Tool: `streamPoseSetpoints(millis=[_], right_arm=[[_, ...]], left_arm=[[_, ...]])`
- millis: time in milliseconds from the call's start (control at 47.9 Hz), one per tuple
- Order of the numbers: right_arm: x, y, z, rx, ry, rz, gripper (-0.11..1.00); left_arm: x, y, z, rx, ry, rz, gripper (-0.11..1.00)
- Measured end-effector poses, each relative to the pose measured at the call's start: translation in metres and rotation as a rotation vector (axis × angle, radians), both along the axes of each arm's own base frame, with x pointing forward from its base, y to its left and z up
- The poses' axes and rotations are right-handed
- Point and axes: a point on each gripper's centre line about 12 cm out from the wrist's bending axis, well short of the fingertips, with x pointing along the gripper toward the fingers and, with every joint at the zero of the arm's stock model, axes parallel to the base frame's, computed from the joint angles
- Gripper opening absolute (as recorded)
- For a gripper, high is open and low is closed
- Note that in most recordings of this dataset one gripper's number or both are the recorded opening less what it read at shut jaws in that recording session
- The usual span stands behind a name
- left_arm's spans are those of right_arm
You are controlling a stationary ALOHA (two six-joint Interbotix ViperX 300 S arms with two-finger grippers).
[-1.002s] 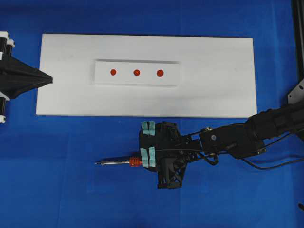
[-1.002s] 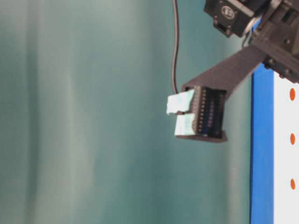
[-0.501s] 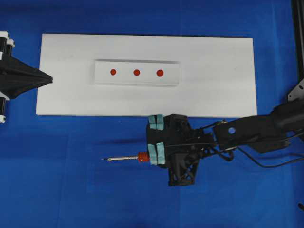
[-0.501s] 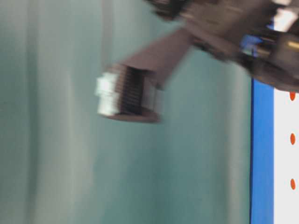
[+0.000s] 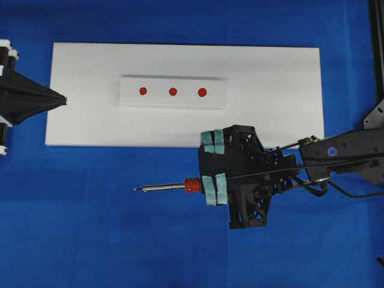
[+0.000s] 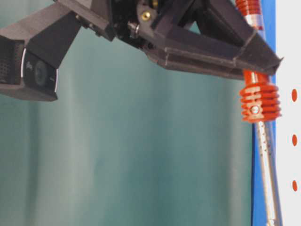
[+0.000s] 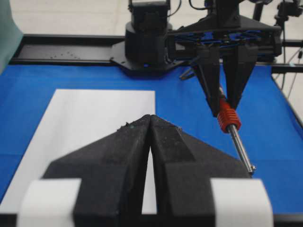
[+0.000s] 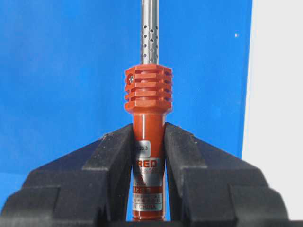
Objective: Touch the tip of the soldering iron to the mark.
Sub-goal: 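Close the right gripper on the soldering iron's red handle, then lift the iron and carry it over the right red dot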
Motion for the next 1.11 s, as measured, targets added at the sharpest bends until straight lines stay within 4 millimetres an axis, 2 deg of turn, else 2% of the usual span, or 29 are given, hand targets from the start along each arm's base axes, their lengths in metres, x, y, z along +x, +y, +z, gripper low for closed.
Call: streamPoseSetpoints(millis=[230,313,543,814,960,1106], right_arm=[[0.001,-0.008,0.000,-0.048,-0.006,0.007,0.06],[0.003,-0.023,0.001,-0.071,-0.012,-0.014,0.06],[0.004,-0.084,0.004,-0.163,-0.017,-0.086,0.06],[0.002,-0.133,0.005,-0.248,-0.009,-0.114,0.06],[0.000,-0.153,0.005,-0.266,-0.001,-0.146,0.06],[-0.001,-0.160,0.005,-0.281,0.002,-0.145,0.06]], left_arm=[[0.000,0.000,-0.001,0.000,0.002,0.000,0.00],[0.000,0.000,-0.001,0.000,0.002,0.000,0.00],[0.000,0.000,0.000,-0.003,0.000,0.001,0.00],[0.000,0.000,-0.001,-0.002,0.002,0.000,0.00],[0.000,0.000,-0.001,-0.001,0.003,0.000,0.00],[0.000,0.000,-0.001,-0.001,0.003,0.000,0.00]])
